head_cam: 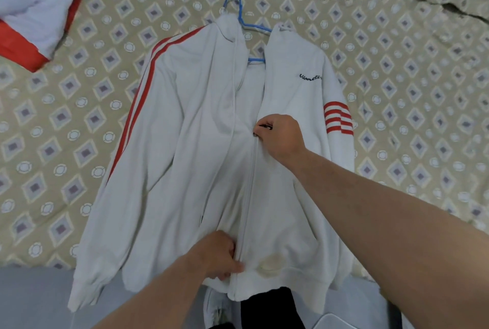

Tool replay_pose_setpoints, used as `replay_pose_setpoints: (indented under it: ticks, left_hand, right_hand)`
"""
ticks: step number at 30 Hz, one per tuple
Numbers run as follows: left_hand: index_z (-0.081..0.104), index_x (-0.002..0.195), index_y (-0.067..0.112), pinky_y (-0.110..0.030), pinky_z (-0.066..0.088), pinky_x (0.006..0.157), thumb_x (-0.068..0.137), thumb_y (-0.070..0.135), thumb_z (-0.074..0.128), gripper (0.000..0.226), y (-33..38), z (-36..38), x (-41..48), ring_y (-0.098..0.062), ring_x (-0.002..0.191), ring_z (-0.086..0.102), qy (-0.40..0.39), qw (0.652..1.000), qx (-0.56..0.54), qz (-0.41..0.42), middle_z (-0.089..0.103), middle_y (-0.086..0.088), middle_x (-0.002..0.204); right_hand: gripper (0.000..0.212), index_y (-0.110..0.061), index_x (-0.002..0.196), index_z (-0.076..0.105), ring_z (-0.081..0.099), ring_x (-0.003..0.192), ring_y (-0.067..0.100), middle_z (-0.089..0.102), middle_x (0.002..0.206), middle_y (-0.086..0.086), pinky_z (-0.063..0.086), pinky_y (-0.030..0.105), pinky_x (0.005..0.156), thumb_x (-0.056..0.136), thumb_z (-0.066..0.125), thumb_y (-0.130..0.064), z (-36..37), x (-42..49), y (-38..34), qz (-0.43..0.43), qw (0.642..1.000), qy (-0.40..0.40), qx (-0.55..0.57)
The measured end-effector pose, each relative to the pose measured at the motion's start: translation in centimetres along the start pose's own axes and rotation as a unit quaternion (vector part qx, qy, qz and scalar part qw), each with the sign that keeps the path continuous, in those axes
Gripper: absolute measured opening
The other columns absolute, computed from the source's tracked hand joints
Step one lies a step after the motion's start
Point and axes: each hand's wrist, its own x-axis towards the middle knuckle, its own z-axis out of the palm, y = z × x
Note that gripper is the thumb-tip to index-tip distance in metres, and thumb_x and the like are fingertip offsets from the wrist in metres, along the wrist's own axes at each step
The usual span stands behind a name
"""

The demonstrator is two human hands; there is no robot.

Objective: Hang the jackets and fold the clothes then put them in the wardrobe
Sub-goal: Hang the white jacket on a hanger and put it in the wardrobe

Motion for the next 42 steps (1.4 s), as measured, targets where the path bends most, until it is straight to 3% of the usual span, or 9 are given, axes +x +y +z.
replay_pose_setpoints:
  ticks: [3, 5, 7, 9, 12, 17, 24, 35, 42]
  left_hand:
    - [0.066, 0.075, 0.012, -0.019, 0.049, 0.051, 0.08, 0.042, 0.075, 0.032, 2.0, -2.1, -0.1, -0.009, 0.056, 0.062, -0.04, 0.999, 0.017, -0.013, 0.065, 0.002, 0.063]
    - [0.064, 0.062, 0.014, -0.019, 0.046, 0.049, 0.082, 0.048, 0.072, 0.04, 4.9, -5.1, 0.1, -0.007, 0.044, 0.056, 0.086, 0.996, -0.012, 0.026, 0.063, 0.0, 0.054]
    - [0.064, 0.062, 0.012, -0.026, 0.05, 0.057, 0.083, 0.047, 0.069, 0.041, 8.4, -9.3, 0.8, -0.011, 0.047, 0.057, 0.269, 0.957, -0.092, 0.052, 0.067, -0.004, 0.058]
    - [0.063, 0.063, 0.01, -0.035, 0.054, 0.064, 0.084, 0.045, 0.069, 0.041, 11.4, -13.6, 1.7, -0.017, 0.054, 0.059, 0.358, 0.924, -0.113, 0.067, 0.069, -0.008, 0.063]
    - [0.064, 0.054, 0.007, -0.033, 0.054, 0.062, 0.086, 0.038, 0.069, 0.045, 13.4, -17.0, 3.0, -0.016, 0.047, 0.056, 0.319, 0.944, -0.062, 0.062, 0.065, -0.008, 0.053]
    - [0.068, 0.059, 0.0, -0.029, 0.051, 0.06, 0.079, 0.018, 0.075, 0.028, 12.7, -17.2, 4.6, -0.017, 0.05, 0.058, 0.262, 0.959, -0.102, 0.042, 0.066, -0.011, 0.054]
    - [0.063, 0.058, 0.011, -0.028, 0.05, 0.061, 0.077, 0.039, 0.076, 0.036, 12.4, -16.1, 5.6, -0.011, 0.047, 0.054, 0.269, 0.958, -0.095, -0.007, 0.063, -0.002, 0.054]
    - [0.062, 0.056, 0.016, -0.025, 0.05, 0.065, 0.075, 0.041, 0.078, 0.036, 12.8, -16.5, 6.1, -0.01, 0.052, 0.057, 0.264, 0.961, -0.078, -0.02, 0.065, 0.003, 0.055]
    - [0.059, 0.053, 0.019, -0.021, 0.04, 0.053, 0.073, 0.042, 0.078, 0.037, 12.9, -16.4, 6.4, -0.009, 0.053, 0.057, 0.259, 0.964, -0.061, -0.025, 0.061, 0.006, 0.054]
  right_hand:
    - [0.019, -0.017, 0.071, 0.074, 0.059, 0.066, 0.002, 0.066, 0.068, -0.013, 0.041, 0.014, 0.062, 0.087, 0.065, -0.013, -0.3, 1.5, 0.2, -0.007, 0.999, -0.047, 0.005]
    - [0.017, -0.016, 0.07, 0.075, 0.06, 0.064, 0.001, 0.067, 0.066, -0.013, 0.044, 0.016, 0.062, 0.085, 0.067, -0.012, -0.5, 2.4, 0.4, -0.004, 0.997, -0.079, 0.017]
    - [0.015, -0.016, 0.071, 0.076, 0.063, 0.068, 0.001, 0.07, 0.068, -0.012, 0.048, 0.018, 0.066, 0.082, 0.069, -0.011, -0.8, 3.2, 0.6, -0.005, 0.994, -0.108, 0.025]
    - [0.01, -0.016, 0.074, 0.077, 0.066, 0.076, 0.004, 0.072, 0.074, -0.01, 0.052, 0.022, 0.073, 0.081, 0.071, -0.012, -1.0, 3.9, 0.6, -0.007, 0.99, -0.136, 0.028]
    - [0.006, -0.015, 0.08, 0.078, 0.067, 0.083, 0.011, 0.074, 0.082, -0.005, 0.052, 0.025, 0.077, 0.08, 0.072, -0.013, -1.0, 5.0, 0.8, -0.008, 0.987, -0.163, 0.011]
    - [0.007, -0.014, 0.082, 0.079, 0.066, 0.084, 0.013, 0.074, 0.085, -0.001, 0.048, 0.026, 0.077, 0.082, 0.072, -0.017, -1.5, 6.9, 1.4, -0.026, 0.981, -0.189, -0.023]
    - [0.011, -0.015, 0.081, 0.079, 0.067, 0.086, 0.014, 0.075, 0.087, -0.001, 0.048, 0.027, 0.081, 0.085, 0.07, -0.018, -1.6, 8.9, 0.9, -0.047, 0.976, -0.205, -0.062]
    - [0.013, -0.014, 0.084, 0.079, 0.067, 0.086, 0.016, 0.075, 0.09, -0.001, 0.052, 0.032, 0.081, 0.087, 0.066, -0.015, -2.1, 11.3, -0.4, -0.056, 0.978, -0.178, -0.091]
    - [0.021, -0.015, 0.083, 0.079, 0.067, 0.083, 0.016, 0.075, 0.087, -0.002, 0.053, 0.031, 0.078, 0.088, 0.06, -0.01, -2.6, 12.7, -1.6, -0.047, 0.983, -0.153, -0.088]
